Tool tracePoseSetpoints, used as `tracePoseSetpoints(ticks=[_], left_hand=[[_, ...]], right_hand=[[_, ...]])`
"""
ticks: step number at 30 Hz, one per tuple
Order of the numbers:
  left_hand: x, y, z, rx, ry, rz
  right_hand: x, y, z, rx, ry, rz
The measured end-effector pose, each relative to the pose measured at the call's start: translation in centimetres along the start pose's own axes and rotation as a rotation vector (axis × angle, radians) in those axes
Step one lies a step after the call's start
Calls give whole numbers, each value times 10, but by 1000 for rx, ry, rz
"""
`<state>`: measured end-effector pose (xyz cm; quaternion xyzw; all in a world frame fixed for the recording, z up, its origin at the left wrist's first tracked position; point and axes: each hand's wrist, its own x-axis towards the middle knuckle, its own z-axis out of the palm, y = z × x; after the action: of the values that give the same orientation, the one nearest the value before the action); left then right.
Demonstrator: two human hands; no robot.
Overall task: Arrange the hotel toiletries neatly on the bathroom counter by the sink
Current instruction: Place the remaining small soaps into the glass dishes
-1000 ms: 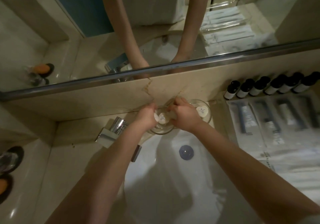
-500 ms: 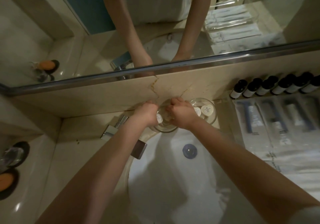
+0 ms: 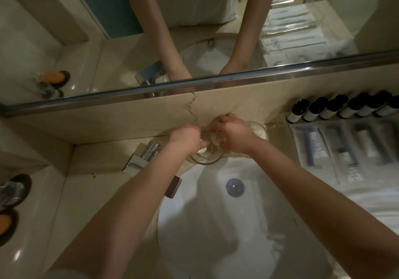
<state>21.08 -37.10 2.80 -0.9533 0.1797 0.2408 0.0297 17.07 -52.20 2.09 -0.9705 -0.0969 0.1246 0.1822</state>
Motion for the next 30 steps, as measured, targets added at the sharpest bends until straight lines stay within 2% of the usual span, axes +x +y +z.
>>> tracePoseSetpoints(ticks=[3,5,7,13,19,24,30], left_hand=[[3,-11,-5,2,-78,133],[5,-15,0,7,-174,172],[6,-13,7,26,-198,197],[3,-10,13,54,-48,117],[2,-8,15,45,0,52],[-2,-6,12,-6,16,30],[-3,-4,11,-29,13,20]], right_hand=[[-2,3,0,26,-6,1],[-2,3,0,18,-28,4],[-1,1,1,-5,-50,-8],[2,-11,3,-31,-99,-31],[4,-16,14,-94,-128,-9],[-2,-15,25,-77,0,136],[-4,-17,42,-218,151,161]])
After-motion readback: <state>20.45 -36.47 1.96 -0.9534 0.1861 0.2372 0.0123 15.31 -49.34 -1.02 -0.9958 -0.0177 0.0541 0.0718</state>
